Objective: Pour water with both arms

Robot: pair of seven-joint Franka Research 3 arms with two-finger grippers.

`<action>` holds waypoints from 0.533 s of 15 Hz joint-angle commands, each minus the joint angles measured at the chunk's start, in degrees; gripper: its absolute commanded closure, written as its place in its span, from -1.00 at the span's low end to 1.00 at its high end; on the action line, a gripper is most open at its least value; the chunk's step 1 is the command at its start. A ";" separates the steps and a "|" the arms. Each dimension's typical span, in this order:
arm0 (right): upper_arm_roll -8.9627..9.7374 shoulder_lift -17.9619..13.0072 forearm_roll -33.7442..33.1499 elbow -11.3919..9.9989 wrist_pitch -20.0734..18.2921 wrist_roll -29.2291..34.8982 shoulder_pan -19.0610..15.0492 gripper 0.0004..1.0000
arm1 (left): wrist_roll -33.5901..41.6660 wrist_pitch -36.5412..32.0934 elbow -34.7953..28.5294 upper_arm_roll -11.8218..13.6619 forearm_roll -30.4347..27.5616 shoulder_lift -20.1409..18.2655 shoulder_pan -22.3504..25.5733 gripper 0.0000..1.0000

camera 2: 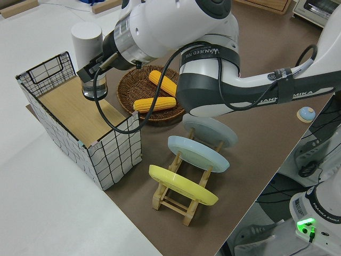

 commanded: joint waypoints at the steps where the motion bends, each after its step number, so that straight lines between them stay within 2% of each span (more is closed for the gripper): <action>1: 0.06 -0.20 0.13 0.25 -0.27 -0.51 -0.11 -0.98 | 7.03 -0.57 5.39 -0.43 -6.39 4.22 1.49 1.00; 6: 0.06 -0.12 0.13 0.25 -0.27 -0.51 -0.11 -0.98 | 12.30 -0.66 7.85 -0.52 -12.89 8.52 2.38 1.00; 8: 0.06 -0.12 0.13 0.25 -0.27 -0.51 -0.11 -0.98 | 13.19 -0.66 8.47 -0.52 -13.51 9.75 2.38 1.00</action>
